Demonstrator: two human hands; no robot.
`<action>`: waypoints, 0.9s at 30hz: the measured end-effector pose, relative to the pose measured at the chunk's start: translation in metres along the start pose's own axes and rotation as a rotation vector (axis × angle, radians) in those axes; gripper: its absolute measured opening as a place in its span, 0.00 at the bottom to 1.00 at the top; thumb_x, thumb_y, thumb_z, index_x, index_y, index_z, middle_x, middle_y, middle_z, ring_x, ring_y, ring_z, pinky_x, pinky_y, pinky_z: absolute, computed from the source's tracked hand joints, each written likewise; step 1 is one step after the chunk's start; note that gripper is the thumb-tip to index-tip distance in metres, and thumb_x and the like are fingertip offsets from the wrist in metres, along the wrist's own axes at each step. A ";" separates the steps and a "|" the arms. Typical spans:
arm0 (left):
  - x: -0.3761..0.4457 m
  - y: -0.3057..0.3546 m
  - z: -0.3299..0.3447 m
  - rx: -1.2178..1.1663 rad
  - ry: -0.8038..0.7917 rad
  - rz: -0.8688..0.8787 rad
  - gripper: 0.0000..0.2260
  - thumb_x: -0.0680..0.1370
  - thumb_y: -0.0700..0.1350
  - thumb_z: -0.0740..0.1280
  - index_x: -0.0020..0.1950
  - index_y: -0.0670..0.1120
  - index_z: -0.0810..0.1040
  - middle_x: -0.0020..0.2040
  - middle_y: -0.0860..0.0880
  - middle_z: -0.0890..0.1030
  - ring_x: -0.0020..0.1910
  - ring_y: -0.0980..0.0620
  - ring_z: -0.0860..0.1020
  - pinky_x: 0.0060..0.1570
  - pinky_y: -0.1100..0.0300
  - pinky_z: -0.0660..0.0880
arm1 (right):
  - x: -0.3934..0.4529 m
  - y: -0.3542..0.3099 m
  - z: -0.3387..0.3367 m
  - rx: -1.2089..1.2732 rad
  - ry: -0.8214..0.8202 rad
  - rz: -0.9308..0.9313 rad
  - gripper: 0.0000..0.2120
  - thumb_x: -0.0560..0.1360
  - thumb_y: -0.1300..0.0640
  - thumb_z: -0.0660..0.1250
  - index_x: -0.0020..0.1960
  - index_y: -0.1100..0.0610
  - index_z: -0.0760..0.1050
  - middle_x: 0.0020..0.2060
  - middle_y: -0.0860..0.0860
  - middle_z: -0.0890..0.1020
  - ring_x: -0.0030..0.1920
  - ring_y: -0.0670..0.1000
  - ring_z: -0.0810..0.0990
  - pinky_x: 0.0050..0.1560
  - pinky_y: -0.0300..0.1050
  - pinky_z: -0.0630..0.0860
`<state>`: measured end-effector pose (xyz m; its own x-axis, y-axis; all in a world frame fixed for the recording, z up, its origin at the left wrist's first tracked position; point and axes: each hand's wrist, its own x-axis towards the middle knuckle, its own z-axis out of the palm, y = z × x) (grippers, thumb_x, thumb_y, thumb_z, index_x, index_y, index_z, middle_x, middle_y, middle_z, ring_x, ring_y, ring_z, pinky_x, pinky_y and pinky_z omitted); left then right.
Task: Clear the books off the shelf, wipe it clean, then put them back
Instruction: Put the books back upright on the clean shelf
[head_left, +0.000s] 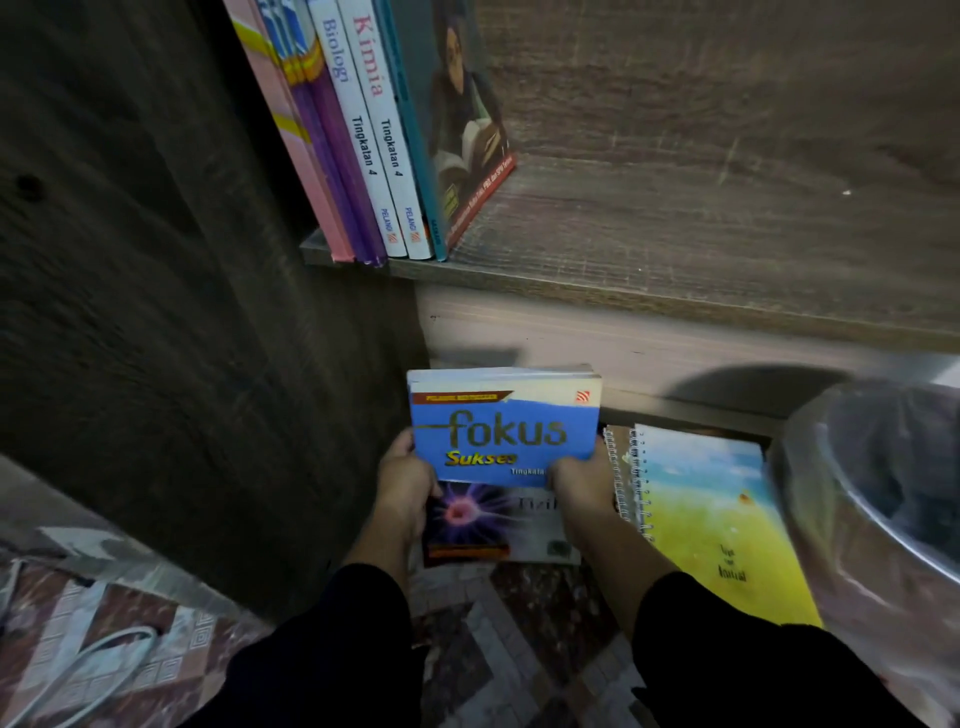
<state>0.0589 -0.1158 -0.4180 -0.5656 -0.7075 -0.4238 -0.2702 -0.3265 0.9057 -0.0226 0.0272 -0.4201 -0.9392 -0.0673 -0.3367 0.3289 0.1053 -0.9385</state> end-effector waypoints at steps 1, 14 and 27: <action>-0.001 0.002 -0.001 -0.012 0.008 0.011 0.30 0.65 0.21 0.49 0.52 0.46 0.77 0.39 0.47 0.81 0.32 0.51 0.75 0.20 0.67 0.59 | -0.001 -0.002 0.001 -0.011 -0.004 -0.047 0.20 0.65 0.75 0.56 0.50 0.56 0.72 0.41 0.55 0.79 0.40 0.54 0.76 0.33 0.40 0.67; -0.032 0.019 -0.014 0.398 -0.182 0.019 0.21 0.68 0.22 0.66 0.56 0.40 0.77 0.50 0.44 0.81 0.45 0.48 0.76 0.44 0.55 0.73 | -0.023 -0.017 -0.047 -0.571 -0.228 -0.306 0.22 0.72 0.74 0.58 0.64 0.62 0.68 0.56 0.54 0.76 0.59 0.55 0.75 0.52 0.46 0.74; -0.148 0.137 -0.028 0.754 -0.380 0.185 0.14 0.74 0.30 0.64 0.53 0.47 0.75 0.40 0.48 0.78 0.40 0.48 0.77 0.34 0.56 0.76 | -0.126 -0.129 -0.134 -0.536 -0.318 -0.431 0.15 0.77 0.71 0.56 0.60 0.58 0.64 0.51 0.47 0.73 0.50 0.45 0.75 0.38 0.22 0.71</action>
<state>0.1272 -0.0734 -0.2309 -0.8373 -0.4065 -0.3657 -0.5171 0.3716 0.7710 0.0398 0.1550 -0.2461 -0.8735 -0.4858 -0.0304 -0.2302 0.4673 -0.8536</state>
